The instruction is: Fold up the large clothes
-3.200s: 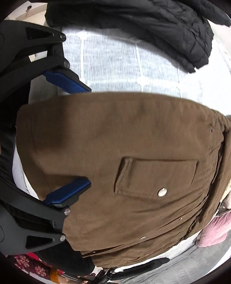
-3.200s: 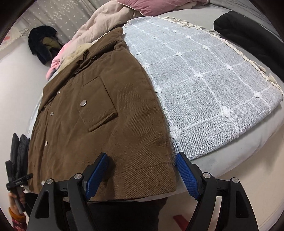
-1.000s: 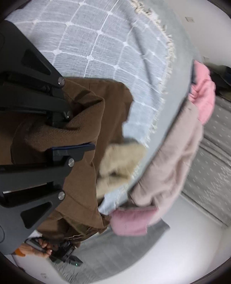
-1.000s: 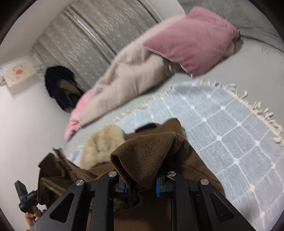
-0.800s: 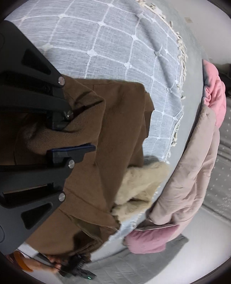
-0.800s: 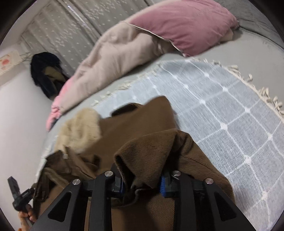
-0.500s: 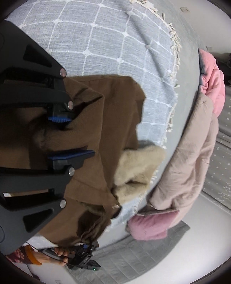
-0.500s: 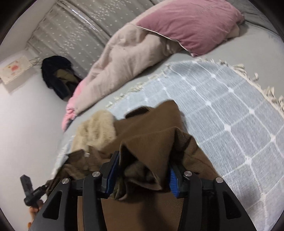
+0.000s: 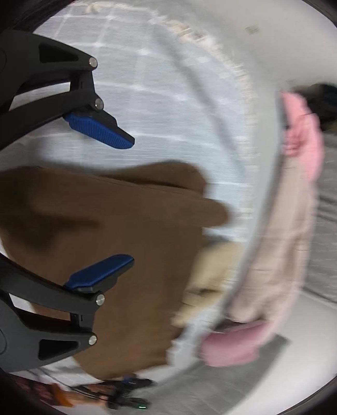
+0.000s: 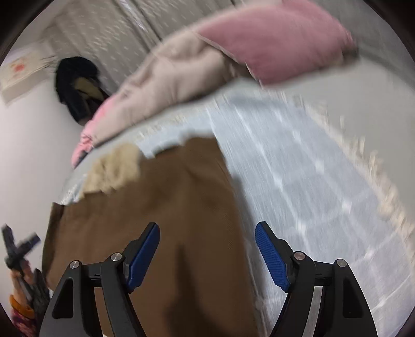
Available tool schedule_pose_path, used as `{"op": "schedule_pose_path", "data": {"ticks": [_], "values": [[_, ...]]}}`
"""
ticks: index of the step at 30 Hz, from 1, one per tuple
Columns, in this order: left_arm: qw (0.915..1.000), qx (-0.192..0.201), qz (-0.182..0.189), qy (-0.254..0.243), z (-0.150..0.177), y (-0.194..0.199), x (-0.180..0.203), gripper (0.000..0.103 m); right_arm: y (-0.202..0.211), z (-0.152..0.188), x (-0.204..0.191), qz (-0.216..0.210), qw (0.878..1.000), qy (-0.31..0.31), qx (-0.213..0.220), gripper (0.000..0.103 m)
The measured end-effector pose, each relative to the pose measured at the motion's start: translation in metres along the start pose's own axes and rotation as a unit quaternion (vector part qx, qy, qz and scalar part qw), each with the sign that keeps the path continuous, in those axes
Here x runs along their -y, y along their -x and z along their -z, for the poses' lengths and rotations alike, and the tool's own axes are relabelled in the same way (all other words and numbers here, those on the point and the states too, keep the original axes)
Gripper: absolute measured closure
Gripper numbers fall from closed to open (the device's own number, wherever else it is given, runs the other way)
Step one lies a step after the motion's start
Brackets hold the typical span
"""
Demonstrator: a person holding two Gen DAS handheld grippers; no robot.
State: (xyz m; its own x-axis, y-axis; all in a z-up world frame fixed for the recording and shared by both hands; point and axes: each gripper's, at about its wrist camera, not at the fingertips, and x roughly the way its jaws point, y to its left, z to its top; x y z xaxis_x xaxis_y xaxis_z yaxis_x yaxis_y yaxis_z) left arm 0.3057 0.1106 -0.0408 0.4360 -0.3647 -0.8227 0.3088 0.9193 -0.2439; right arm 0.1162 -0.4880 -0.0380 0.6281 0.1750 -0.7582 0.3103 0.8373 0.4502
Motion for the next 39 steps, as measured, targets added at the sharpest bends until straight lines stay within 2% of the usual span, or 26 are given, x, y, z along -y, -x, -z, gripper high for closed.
{"op": "schedule_pose_path", "data": {"ticks": [2, 3, 4, 5, 6, 8, 9, 10, 11, 12, 13, 15, 16, 19, 23, 25, 27, 29, 30, 31, 32, 33, 34, 35, 36, 39], "values": [[0.9984, -0.055, 0.012, 0.002, 0.017, -0.026, -0.005, 0.02, -0.025, 0.009, 0.016, -0.049, 0.997, -0.037, -0.055, 0.026], [0.9958, -0.086, 0.031, 0.011, 0.026, -0.041, -0.008, 0.02, -0.043, 0.016, 0.024, -0.085, 0.989, -0.067, -0.103, 0.026], [0.9921, -0.106, 0.061, 0.029, 0.034, -0.053, -0.012, 0.02, -0.055, 0.021, 0.029, -0.113, 0.982, -0.088, -0.12, 0.024], [0.9908, -0.1, 0.078, 0.049, 0.038, -0.058, -0.016, 0.019, -0.054, 0.019, 0.028, -0.128, 0.983, -0.084, -0.101, 0.024], [0.9912, -0.086, 0.085, 0.053, 0.039, -0.057, -0.016, 0.019, -0.058, 0.017, 0.026, -0.147, 0.98, -0.082, -0.103, 0.024], [0.9891, -0.082, 0.105, 0.064, 0.038, -0.059, -0.016, 0.019, -0.068, 0.016, 0.024, -0.156, 0.977, -0.092, -0.111, 0.026], [0.987, -0.079, 0.12, 0.073, 0.038, -0.06, -0.017, 0.029, -0.071, 0.014, 0.021, -0.158, 0.977, -0.09, -0.111, 0.029], [0.9845, -0.079, 0.132, 0.084, 0.038, -0.061, -0.017, 0.044, -0.075, 0.013, 0.016, -0.162, 0.976, -0.089, -0.114, 0.045], [0.9795, -0.079, 0.145, 0.116, 0.039, -0.064, -0.019, 0.053, -0.081, 0.015, 0.013, -0.169, 0.973, -0.099, -0.12, 0.064], [0.9722, -0.079, 0.162, 0.149, 0.04, -0.067, -0.022, 0.069, -0.084, 0.017, 0.011, -0.173, 0.971, -0.108, -0.121, 0.069], [0.969, -0.075, 0.167, 0.167, 0.041, -0.067, -0.022, 0.077, -0.083, 0.017, 0.008, -0.168, 0.973, -0.114, -0.114, 0.072], [0.9763, -0.053, 0.142, 0.155, 0.037, -0.05, -0.009, 0.083, -0.072, 0.019, 0.0, -0.155, 0.976, -0.115, -0.097, 0.076], [0.98, -0.033, 0.137, 0.141, 0.033, -0.033, 0.0, 0.086, -0.062, 0.019, -0.001, -0.163, 0.974, -0.128, -0.089, 0.079], [0.9758, 0.017, 0.178, 0.127, 0.017, 0.025, 0.019, 0.088, -0.016, 0.011, -0.001, -0.221, 0.96, -0.163, -0.05, 0.083], [0.9742, 0.063, 0.204, 0.072, 0.008, 0.106, 0.053, 0.089, 0.057, 0.004, -0.032, -0.237, 0.964, -0.122, -0.009, 0.085], [0.9702, 0.064, 0.222, 0.072, 0.015, 0.129, 0.051, 0.089, 0.085, 0.01, -0.036, -0.241, 0.964, -0.11, 0.005, 0.084], [0.9676, 0.041, 0.234, 0.086, 0.032, 0.138, 0.035, 0.087, 0.108, 0.021, -0.031, -0.237, 0.966, -0.098, 0.012, 0.084], [0.9727, 0.01, 0.213, 0.093, 0.05, 0.127, 0.017, 0.081, 0.12, 0.04, -0.018, -0.212, 0.973, -0.093, 0.003, 0.079], [0.9819, -0.012, 0.171, 0.082, 0.064, 0.114, 0.011, 0.071, 0.116, 0.054, -0.009, -0.2, 0.975, -0.096, -0.017, 0.076], [0.9894, -0.035, 0.124, 0.067, 0.075, 0.101, 0.006, 0.061, 0.109, 0.064, 0.0, -0.183, 0.977, -0.103, -0.036, 0.068], [0.9952, -0.064, 0.057, 0.048, 0.088, 0.082, 0.003, 0.053, 0.101, 0.074, 0.009, -0.151, 0.981, -0.113, -0.055, 0.064], [0.9959, -0.082, -0.029, 0.024, 0.099, 0.066, 0.001, 0.048, 0.087, 0.088, 0.023, -0.09, 0.985, -0.123, -0.084, 0.063], [0.9893, -0.093, -0.112, -0.003, 0.108, 0.054, -0.002, 0.047, 0.078, 0.097, 0.031, -0.046, 0.985, -0.127, -0.104, 0.062], [0.9874, -0.091, -0.129, -0.017, 0.113, 0.051, -0.003, 0.045, 0.069, 0.105, 0.041, 0.002, 0.984, -0.129, -0.126, 0.06], [0.99, -0.077, -0.117, -0.019, 0.114, 0.055, -0.004, 0.044, 0.068, 0.108, 0.048, 0.016, 0.983, -0.129, -0.13, 0.059], [0.9968, -0.049, -0.062, -0.01, 0.102, 0.071, 0.0, 0.042, 0.086, 0.108, 0.059, -0.012, 0.985, -0.14, -0.102, 0.057]]}}
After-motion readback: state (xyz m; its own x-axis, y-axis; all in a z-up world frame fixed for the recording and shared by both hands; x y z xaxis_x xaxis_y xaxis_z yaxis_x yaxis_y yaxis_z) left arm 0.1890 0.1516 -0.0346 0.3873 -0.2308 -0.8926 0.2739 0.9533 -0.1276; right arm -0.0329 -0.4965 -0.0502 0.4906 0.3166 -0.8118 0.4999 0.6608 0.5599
